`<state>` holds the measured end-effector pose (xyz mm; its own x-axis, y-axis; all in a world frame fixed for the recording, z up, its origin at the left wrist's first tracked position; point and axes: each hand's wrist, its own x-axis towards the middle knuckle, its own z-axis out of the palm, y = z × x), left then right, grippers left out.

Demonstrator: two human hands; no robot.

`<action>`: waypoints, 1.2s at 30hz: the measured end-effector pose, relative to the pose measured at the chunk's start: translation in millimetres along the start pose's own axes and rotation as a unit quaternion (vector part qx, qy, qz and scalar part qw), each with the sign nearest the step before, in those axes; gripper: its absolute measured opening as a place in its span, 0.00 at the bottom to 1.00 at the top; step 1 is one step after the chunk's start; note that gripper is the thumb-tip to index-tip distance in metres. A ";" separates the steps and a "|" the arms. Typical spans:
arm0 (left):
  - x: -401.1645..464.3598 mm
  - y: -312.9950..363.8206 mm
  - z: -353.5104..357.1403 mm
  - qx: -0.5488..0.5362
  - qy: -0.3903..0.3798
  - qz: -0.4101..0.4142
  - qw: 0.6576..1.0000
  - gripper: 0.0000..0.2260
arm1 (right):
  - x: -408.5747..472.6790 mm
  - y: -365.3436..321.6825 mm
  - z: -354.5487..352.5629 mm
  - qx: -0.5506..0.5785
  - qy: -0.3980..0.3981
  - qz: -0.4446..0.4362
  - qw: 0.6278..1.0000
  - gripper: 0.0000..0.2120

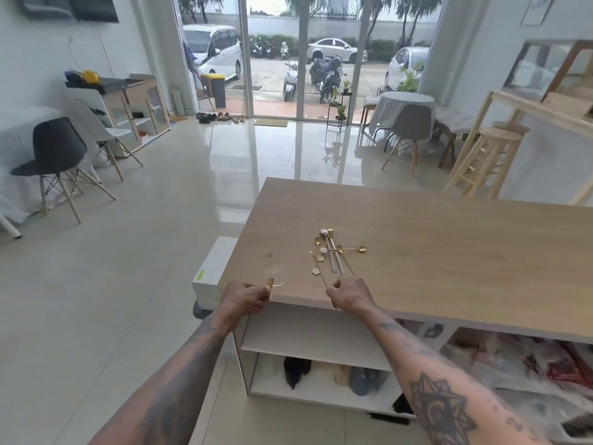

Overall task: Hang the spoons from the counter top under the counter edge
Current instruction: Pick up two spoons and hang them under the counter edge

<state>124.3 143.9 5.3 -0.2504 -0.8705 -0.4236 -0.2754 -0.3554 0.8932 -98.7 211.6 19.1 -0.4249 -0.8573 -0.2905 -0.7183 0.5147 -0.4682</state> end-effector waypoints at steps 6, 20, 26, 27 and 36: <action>-43.9 -71.9 -9.6 -0.011 0.030 -0.026 0.999 0.05 | -38.2 28.0 58.8 0.019 -0.046 -0.009 0.999 0.16; 46.5 -211.5 11.7 -0.032 0.089 -0.139 0.986 0.09 | 30.4 64.3 210.4 0.029 -0.150 0.105 0.983 0.15; 160.1 -236.0 20.9 0.004 0.122 -0.146 0.982 0.11 | 126.2 65.3 279.9 0.111 -0.139 0.151 0.972 0.23; 177.6 -237.9 22.5 0.023 0.126 -0.150 0.980 0.13 | 141.7 65.1 291.4 0.125 -0.128 0.159 0.971 0.22; 260.0 -271.6 30.7 0.135 0.115 -0.175 0.968 0.28 | 226.9 56.3 364.2 0.149 -0.084 0.210 0.963 0.15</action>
<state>105.4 24.6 -352.0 0.1078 -0.7766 -0.6207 -0.5459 -0.5680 0.6159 -34.8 49.6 -377.0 -0.5304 -0.5729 -0.6249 -0.3028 0.8165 -0.4916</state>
